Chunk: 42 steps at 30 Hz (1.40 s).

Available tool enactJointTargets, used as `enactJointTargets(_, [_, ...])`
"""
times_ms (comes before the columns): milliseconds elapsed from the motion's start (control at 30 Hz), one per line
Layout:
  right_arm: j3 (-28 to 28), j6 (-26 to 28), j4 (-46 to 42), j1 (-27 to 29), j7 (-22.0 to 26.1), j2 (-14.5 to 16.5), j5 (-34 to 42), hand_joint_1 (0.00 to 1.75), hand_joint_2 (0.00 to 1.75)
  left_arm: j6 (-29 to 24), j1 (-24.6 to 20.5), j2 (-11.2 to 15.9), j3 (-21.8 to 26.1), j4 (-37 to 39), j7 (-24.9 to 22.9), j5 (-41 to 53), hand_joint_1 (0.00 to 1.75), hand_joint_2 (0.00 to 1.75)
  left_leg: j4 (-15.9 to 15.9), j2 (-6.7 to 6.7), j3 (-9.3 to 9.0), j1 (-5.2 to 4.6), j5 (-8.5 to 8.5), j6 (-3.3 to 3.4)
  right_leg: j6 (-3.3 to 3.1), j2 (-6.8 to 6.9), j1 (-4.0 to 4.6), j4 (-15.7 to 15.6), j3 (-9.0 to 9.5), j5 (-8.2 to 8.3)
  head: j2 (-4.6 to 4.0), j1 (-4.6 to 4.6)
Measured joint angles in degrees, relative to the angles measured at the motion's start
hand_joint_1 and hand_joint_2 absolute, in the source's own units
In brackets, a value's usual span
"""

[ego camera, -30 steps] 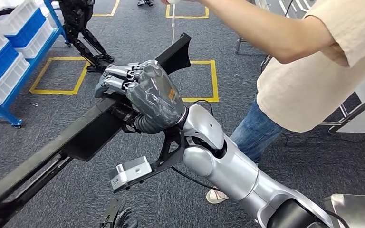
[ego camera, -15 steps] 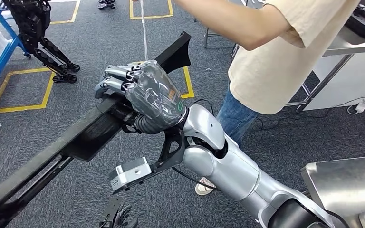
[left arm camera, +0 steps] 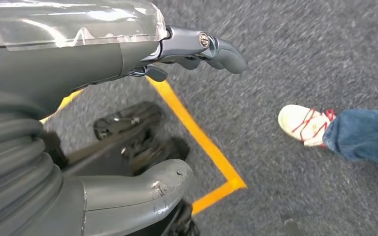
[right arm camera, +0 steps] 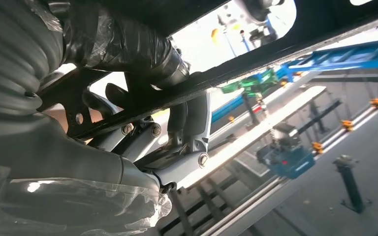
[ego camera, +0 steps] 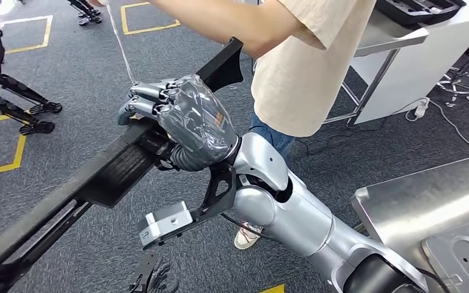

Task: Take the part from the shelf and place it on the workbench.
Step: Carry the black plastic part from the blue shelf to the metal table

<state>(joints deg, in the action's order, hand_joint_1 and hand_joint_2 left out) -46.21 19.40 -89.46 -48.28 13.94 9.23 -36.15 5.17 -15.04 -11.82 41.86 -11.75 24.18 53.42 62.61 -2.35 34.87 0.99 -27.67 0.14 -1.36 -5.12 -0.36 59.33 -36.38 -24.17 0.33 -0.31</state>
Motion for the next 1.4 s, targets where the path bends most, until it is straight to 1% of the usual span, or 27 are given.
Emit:
enactJointTargets(67, [0.0,0.0,0.0,0.0,0.0,0.0,0.0,1.75,1.75,0.0,0.0,0.0,0.0,0.0,0.0,0.0,0.00,1.75,-3.5,-1.71,-1.49,0.02,0.94,0.27,0.61,-1.18,-0.11,0.1,-0.43,0.22,0.00,0.00])
enactJointTargets(133, [0.0,0.0,0.0,-0.1,0.0,0.0,0.0,1.75,1.75,0.0,-0.1,-0.1,0.0,0.0,0.0,0.0,0.00,1.75,-3.8,-1.03,-1.57,-0.03,1.20,0.70,1.40,-2.13,-0.23,-0.1,-0.82,0.58,0.00,-0.01])
enactJointTargets(200, [0.0,0.0,0.0,-0.2,-0.1,0.0,-0.1,1.75,1.75,0.0,-0.3,-0.3,0.0,0.0,0.0,0.0,0.00,1.75,-4.4,0.27,-1.70,0.05,1.73,1.50,1.94,-0.12,-0.02,1.1,-1.46,-0.42,0.00,0.04])
enactJointTargets(267, [0.0,0.0,0.0,-0.4,-0.1,-0.1,-0.1,1.75,1.75,0.0,-0.4,-0.5,0.0,0.0,0.0,0.0,0.00,1.75,-4.7,1.70,-1.71,-0.07,2.02,2.11,2.25,3.32,0.11,6.4,-3.75,-3.74,0.00,0.09])
enactJointTargets(333, [0.0,0.0,0.0,-0.4,-0.1,-0.1,-0.1,1.75,1.75,-0.1,-0.3,-0.5,0.0,0.0,0.0,0.0,0.00,1.75,-4.7,3.20,-1.52,-0.25,2.01,2.28,2.52,4.46,-0.09,13.4,-6.95,-6.93,0.00,0.10])
enactJointTargets(367, [0.0,0.0,0.0,-0.4,-0.1,-0.2,-0.1,1.75,1.75,-0.1,-0.2,-0.5,0.0,0.0,0.0,0.0,0.00,1.75,-4.6,3.97,-1.44,-0.29,1.97,2.29,2.62,4.57,-0.18,15.2,-7.73,-7.32,0.00,0.10])
enactJointTargets(400, [0.0,0.0,0.0,-0.3,-0.1,-0.2,-0.1,1.75,1.75,-0.1,-0.2,-0.5,0.0,0.0,0.0,0.0,0.00,1.75,-4.5,4.70,-1.41,-0.31,1.92,2.27,2.66,4.70,-0.25,15.0,-7.44,-6.66,0.00,0.10])
enactJointTargets(433, [0.0,0.0,0.0,-0.4,-0.1,-0.3,-0.1,1.75,1.75,-0.1,-0.3,-0.5,0.0,0.0,0.0,0.0,0.00,1.75,-4.5,5.36,-1.43,-0.33,1.83,2.22,2.62,5.04,-0.27,12.5,-6.00,-5.14,0.00,0.10])
enactJointTargets(467, [0.0,0.0,0.0,-0.4,-0.1,-0.2,-0.1,1.75,1.75,-0.1,-0.3,-0.5,0.0,0.0,0.0,0.0,0.00,1.75,-4.4,5.97,-1.52,-0.36,1.70,2.13,2.45,5.95,-0.20,8.5,-3.71,-3.35,0.00,0.11])
enactJointTargets(533, [0.0,0.0,0.0,-0.5,-0.1,-0.2,-0.1,1.75,1.75,-0.1,-0.4,-0.5,0.0,0.0,0.0,0.0,0.00,1.75,-4.2,6.99,-1.64,-0.62,1.41,1.80,1.90,7.92,0.37,1.7,0.01,-1.27,0.00,0.10])
enactJointTargets(567, [0.0,0.0,0.0,-0.6,-0.1,-0.2,-0.1,1.75,1.75,-0.1,-0.4,-0.5,0.0,0.0,0.0,0.0,0.00,1.75,-4.2,7.48,-1.71,-0.75,1.30,1.58,1.61,8.43,0.64,0.0,0.79,-1.04,0.00,0.09])
enactJointTargets(633, [0.0,0.0,0.0,-0.6,-0.1,-0.1,-0.2,1.75,1.75,-0.1,-0.5,-0.5,0.0,0.0,0.0,0.0,0.00,1.75,-4.2,8.49,-1.91,-0.86,1.19,1.06,1.06,7.52,0.80,-0.4,0.70,-1.00,0.00,0.07])
enactJointTargets(667, [0.0,-0.1,0.0,-0.6,-0.1,-0.1,-0.2,1.75,1.75,-0.1,-0.6,-0.5,0.0,0.0,0.0,0.0,0.00,1.75,-4.1,8.32,-1.95,-0.76,0.91,0.73,0.77,6.98,0.66,-0.6,0.76,-0.84,0.00,0.07])
enactJointTargets(733, [0.0,-0.1,-0.1,-0.7,-0.1,-0.1,-0.2,1.75,1.75,-0.1,-0.7,-0.5,0.0,0.0,0.1,0.0,0.00,1.75,-1.5,6.05,-0.97,-0.48,-1.05,0.13,0.03,5.99,0.22,-1.1,0.95,-0.47,0.00,0.07])
enactJointTargets(800, [0.0,-0.1,0.0,-0.8,-0.1,0.0,-0.2,1.75,1.75,-0.1,-0.6,-0.5,0.0,0.0,0.1,0.0,0.00,1.75,5.2,3.41,2.03,-0.28,-4.61,-0.29,-0.35,4.95,0.05,-1.2,0.98,-0.31,0.00,0.07])
enactJointTargets(867, [0.0,-0.1,0.0,-0.8,-0.2,0.1,-0.2,1.75,1.75,-0.1,-0.4,-0.5,0.0,0.0,0.0,0.0,0.00,1.75,11.4,2.86,5.00,-0.23,-6.54,-0.59,-0.38,3.60,0.06,-1.0,0.89,-0.31,0.00,0.07])
enactJointTargets(900, [0.0,-0.1,0.0,-0.8,-0.2,0.1,-0.2,1.75,1.75,-0.1,-0.3,-0.4,0.0,0.0,0.0,0.0,0.00,1.75,11.9,2.81,5.34,-0.20,-5.93,-0.65,-0.37,2.84,0.06,-0.8,0.86,-0.33,0.00,0.06])
enactJointTargets(933, [0.0,-0.1,0.0,-0.8,-0.2,0.1,-0.2,1.75,1.75,-0.1,-0.3,-0.4,0.0,0.0,0.0,0.0,0.00,1.75,10.2,2.70,4.68,-0.13,-4.33,-0.65,-0.33,2.07,0.03,-0.6,0.84,-0.38,0.00,0.06])
enactJointTargets(967, [0.0,-0.1,0.0,-0.8,-0.2,0.1,-0.2,1.75,1.75,-0.2,-0.3,-0.4,0.0,0.0,0.1,0.0,0.00,1.75,6.6,2.12,3.10,0.03,-2.04,-0.63,-0.21,1.28,-0.01,-0.4,0.82,-0.47,0.00,0.07])
enactJointTargets(1000, [0.0,-0.1,0.0,-0.8,-0.2,0.1,-0.2,1.75,1.75,-0.2,-0.4,-0.3,0.0,0.0,0.1,0.0,0.00,1.75,2.8,0.90,1.41,0.21,-0.36,-0.60,-0.03,0.58,0.00,-0.2,0.73,-0.56,0.00,0.07])
enactJointTargets(1067, [0.0,-0.1,0.0,-0.9,-0.2,0.1,-0.2,1.75,1.75,-0.2,-0.5,-0.3,0.0,0.0,0.1,0.0,0.00,1.75,-2.4,-1.30,-0.79,0.47,1.14,-0.42,0.59,-0.75,-0.05,0.3,0.16,-0.58,0.00,0.09])
enactJointTargets(1100, [0.0,-0.1,0.0,-0.9,-0.2,0.1,-0.2,1.75,1.75,-0.2,-0.5,-0.2,0.0,0.0,0.0,0.0,0.00,1.75,-2.9,-1.69,-0.95,0.41,0.92,-0.27,0.96,-1.32,-0.12,0.4,-0.18,-0.42,0.00,0.08])
enactJointTargets(1167, [0.0,-0.1,0.0,-0.9,-0.2,0.1,-0.2,1.75,1.75,-0.2,-0.5,-0.3,0.0,0.0,0.0,0.0,0.00,1.75,-3.1,-0.74,-0.91,0.36,1.23,0.25,1.66,-2.04,-0.28,0.3,-0.71,-0.14,0.00,0.07])
enactJointTargets(1233, [0.0,-0.1,0.0,-1.0,-0.2,0.1,-0.2,1.75,1.75,-0.2,-0.7,-0.3,0.0,0.0,0.0,0.0,0.00,1.75,-3.5,0.53,-0.93,0.42,1.62,1.06,2.11,0.34,-0.05,2.1,-1.68,-1.42,0.00,0.14])
enactJointTargets(1300, [0.0,-0.1,-0.1,-1.0,-0.2,0.0,-0.2,1.75,1.75,-0.2,-0.7,-0.3,0.0,0.0,0.1,0.0,0.00,1.75,-3.7,1.92,-0.93,0.28,1.73,1.68,2.40,3.65,0.06,8.1,-4.44,-4.77,0.00,0.21])
enactJointTargets(1367, [0.0,-0.1,0.0,-1.0,-0.2,0.0,-0.2,1.75,1.75,-0.2,-0.5,-0.3,0.0,0.0,0.1,0.0,0.00,1.75,-3.7,3.47,-0.91,0.12,1.64,1.87,2.60,4.49,-0.08,14.5,-7.53,-7.19,0.00,0.22])
enactJointTargets(1400, [0.0,-0.1,0.0,-1.0,-0.2,-0.1,-0.2,1.75,1.75,-0.2,-0.5,-0.3,0.0,0.0,0.1,0.0,0.00,1.75,-3.7,4.22,-0.92,0.09,1.59,1.90,2.65,4.60,-0.12,15.5,-8.06,-7.03,0.00,0.22])
